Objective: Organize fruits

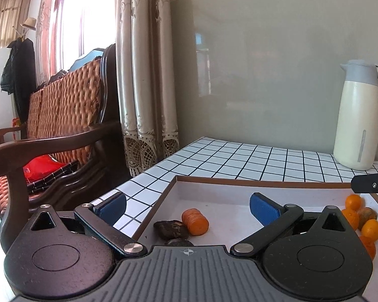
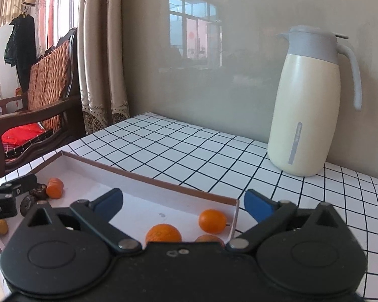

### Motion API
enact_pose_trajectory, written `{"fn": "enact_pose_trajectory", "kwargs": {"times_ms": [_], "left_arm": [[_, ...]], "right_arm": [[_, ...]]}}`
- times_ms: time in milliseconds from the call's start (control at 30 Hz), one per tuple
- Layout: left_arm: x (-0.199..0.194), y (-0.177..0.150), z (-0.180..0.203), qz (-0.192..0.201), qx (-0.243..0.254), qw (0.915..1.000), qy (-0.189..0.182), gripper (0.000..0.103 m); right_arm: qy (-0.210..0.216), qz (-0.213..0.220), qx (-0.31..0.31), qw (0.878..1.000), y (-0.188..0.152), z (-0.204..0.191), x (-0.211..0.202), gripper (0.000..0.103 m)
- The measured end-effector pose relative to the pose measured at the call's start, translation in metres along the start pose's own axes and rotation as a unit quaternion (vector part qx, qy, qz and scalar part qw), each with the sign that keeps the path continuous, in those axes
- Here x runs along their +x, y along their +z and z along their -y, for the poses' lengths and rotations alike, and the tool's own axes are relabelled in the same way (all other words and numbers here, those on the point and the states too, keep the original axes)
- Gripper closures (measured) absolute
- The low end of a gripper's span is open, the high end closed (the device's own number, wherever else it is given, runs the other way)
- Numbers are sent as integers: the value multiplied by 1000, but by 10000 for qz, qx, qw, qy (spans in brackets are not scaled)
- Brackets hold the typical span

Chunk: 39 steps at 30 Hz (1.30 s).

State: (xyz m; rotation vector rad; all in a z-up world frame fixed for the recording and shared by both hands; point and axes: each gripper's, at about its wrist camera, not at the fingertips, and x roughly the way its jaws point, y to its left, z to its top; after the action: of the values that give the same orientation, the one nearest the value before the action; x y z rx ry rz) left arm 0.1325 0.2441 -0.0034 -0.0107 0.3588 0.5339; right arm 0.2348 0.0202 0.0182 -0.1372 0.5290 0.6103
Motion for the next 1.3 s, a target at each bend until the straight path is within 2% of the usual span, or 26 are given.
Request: {"fn": "enact_pose_trajectory", "kwargs": {"times_ms": [433, 567, 633, 767, 800, 900, 933, 967, 1000, 1100, 1133, 1167, 1200, 1300], "left_arm": [[-7, 2, -1, 57, -164, 9998, 13, 0], [-14, 5, 5, 64, -7, 10000, 8, 0], [-24, 10, 8, 124, 74, 9999, -53, 0], [-56, 15, 10, 237, 191, 9994, -155, 0], [-63, 16, 9, 260, 169, 9993, -213, 0], [-88, 15, 11, 235, 194, 9990, -315, 0], [-97, 14, 12, 237, 190, 9989, -347, 0], [-109, 13, 13, 251, 199, 9986, -412, 0], [-120, 12, 13, 269, 214, 9984, -451, 0], [-157, 8, 15, 356, 250, 9972, -605, 0], [-169, 6, 16, 382, 243, 9969, -646, 0], [-181, 4, 17, 386, 240, 9963, -725, 0], [-193, 1, 17, 392, 233, 9957, -809, 0], [-226, -9, 18, 445, 237, 9940, -970, 0]], "right_arm": [[55, -3, 103, 9999, 3, -2, -12, 6], [75, 19, 15, 10000, 2, -7, -20, 6], [107, 124, -114, 9998, 2, -13, -37, 6], [132, 245, -88, 9996, 3, -15, -60, 6], [129, 316, -53, 9994, 2, -15, -78, 6], [85, 371, -63, 9993, -2, -17, -98, 6], [76, 406, -112, 9991, -7, -20, -118, 6], [76, 406, -112, 9991, -7, -20, -118, 6], [8, 458, -202, 9987, -14, -24, -141, 6], [-35, 513, -229, 9984, -22, -26, -163, 6], [-147, 579, -253, 9979, -31, -26, -186, 6], [-147, 579, -253, 9979, -31, -26, -186, 6], [-265, 620, -250, 9974, -42, -24, -210, 6], [-345, 644, -226, 9971, -53, -21, -229, 6]]}}
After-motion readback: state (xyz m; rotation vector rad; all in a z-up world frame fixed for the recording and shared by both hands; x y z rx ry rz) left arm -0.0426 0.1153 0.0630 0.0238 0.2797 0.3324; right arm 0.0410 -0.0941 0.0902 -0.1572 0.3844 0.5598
